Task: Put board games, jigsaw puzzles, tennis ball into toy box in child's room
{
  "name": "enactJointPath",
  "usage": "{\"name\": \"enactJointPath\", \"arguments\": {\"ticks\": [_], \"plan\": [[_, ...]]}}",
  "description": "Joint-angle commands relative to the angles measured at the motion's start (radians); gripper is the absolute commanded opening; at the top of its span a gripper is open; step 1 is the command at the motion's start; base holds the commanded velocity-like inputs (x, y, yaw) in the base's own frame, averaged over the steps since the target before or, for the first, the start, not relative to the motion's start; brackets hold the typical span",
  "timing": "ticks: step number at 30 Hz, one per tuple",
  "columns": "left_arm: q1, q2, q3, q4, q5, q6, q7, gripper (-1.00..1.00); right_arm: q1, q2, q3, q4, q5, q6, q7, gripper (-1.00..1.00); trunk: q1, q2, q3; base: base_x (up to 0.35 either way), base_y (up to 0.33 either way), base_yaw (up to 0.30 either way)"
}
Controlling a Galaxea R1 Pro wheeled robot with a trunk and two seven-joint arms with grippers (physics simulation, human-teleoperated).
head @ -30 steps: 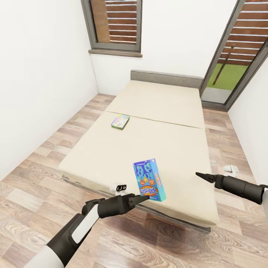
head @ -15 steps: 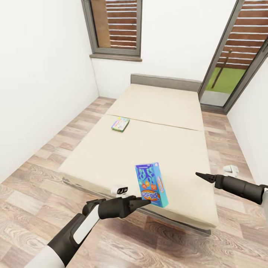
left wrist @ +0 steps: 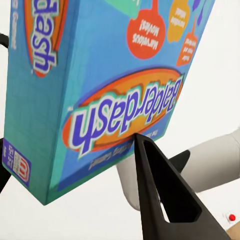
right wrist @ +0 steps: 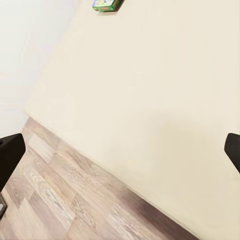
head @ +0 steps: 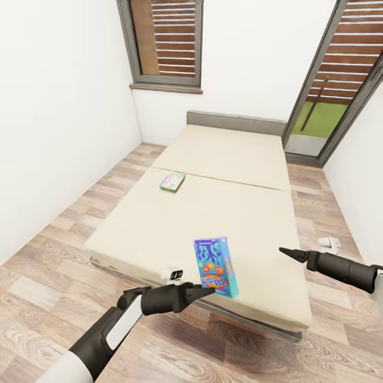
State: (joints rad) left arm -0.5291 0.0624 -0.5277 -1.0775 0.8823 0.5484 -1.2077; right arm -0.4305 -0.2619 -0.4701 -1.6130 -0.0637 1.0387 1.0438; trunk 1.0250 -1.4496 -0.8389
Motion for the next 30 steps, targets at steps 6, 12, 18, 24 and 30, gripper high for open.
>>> {"name": "enactJointPath", "arguments": {"ticks": [6, 12, 18, 24, 30], "plan": [[-0.007, 0.004, 0.012, 0.009, 0.007, -0.006, 0.063, -1.00, 0.004, 0.000, 0.000, 0.000, -0.008, 0.009, -0.001, 1.00, 0.000, 0.000, 0.006, 0.000, 0.000, 0.056], [-0.014, 0.003, 0.028, 0.012, 0.006, -0.016, 0.147, -1.00, 0.007, -0.003, 0.000, 0.001, -0.045, 0.009, -0.001, 1.00, 0.000, 0.000, 0.008, 0.000, 0.000, 0.030], [-0.018, 0.001, 0.033, 0.013, 0.006, -0.025, 0.176, -1.00, 0.018, -0.003, 0.003, 0.000, -0.085, 0.009, 0.000, 1.00, 0.000, 0.000, 0.009, 0.000, 0.000, 0.011], [-0.024, 0.000, 0.036, 0.014, 0.005, -0.031, 0.196, -1.00, 0.049, -0.008, 0.065, 0.000, -0.108, 0.009, 0.072, 1.00, 0.000, 0.000, 0.010, 0.000, 0.000, 0.004], [-0.027, -0.003, 0.036, 0.014, 0.005, -0.033, 0.232, -1.00, 0.064, -0.004, 0.156, 0.000, -0.110, 0.009, 0.190, 1.00, 0.000, 0.000, 0.010, 0.000, 0.000, 0.001]]}}
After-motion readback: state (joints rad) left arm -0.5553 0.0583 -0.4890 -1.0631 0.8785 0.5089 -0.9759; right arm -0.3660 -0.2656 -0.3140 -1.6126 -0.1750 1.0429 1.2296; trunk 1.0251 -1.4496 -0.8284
